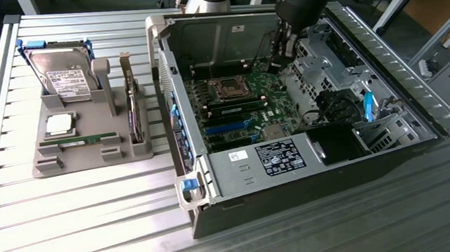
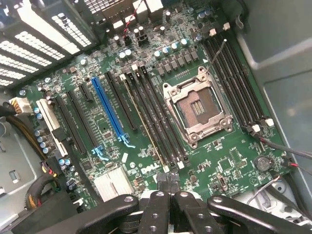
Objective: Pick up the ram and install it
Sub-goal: 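Press down the ram until it locks into place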
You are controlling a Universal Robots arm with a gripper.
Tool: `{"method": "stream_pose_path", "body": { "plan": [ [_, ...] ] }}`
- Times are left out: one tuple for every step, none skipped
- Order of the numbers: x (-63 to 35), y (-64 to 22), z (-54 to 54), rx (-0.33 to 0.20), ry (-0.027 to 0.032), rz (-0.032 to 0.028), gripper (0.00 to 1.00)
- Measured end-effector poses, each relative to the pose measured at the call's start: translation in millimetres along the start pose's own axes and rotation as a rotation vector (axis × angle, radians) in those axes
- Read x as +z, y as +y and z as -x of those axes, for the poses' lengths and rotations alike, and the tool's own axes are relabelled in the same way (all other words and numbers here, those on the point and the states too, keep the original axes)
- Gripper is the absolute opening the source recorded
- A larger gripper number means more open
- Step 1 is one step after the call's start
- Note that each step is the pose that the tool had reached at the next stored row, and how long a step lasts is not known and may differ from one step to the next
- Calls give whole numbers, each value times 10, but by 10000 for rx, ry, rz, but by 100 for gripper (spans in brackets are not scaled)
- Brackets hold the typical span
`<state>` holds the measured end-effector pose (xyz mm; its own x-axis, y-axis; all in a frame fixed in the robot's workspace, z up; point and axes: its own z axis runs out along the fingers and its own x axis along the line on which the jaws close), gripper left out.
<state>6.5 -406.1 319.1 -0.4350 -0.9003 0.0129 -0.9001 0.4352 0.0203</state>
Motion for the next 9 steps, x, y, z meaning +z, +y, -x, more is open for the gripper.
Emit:
{"method": "stream_pose_path", "body": {
  "plan": [
    [0, 0, 0, 120, 4, -1, 9],
    [0, 0, 0, 247, 10, -4, 9],
    [0, 0, 0, 351, 15, -6, 9],
    [0, 0, 0, 472, 20, -8, 9],
    [0, 0, 0, 598, 24, -10, 9],
    [1, 0, 0, 776, 31, -12, 9],
    [1, 0, 0, 882, 37, -15, 9],
    [1, 0, 0, 972, 40, -16, 9],
    [1, 0, 0, 1034, 42, -17, 9]
  ]
}}
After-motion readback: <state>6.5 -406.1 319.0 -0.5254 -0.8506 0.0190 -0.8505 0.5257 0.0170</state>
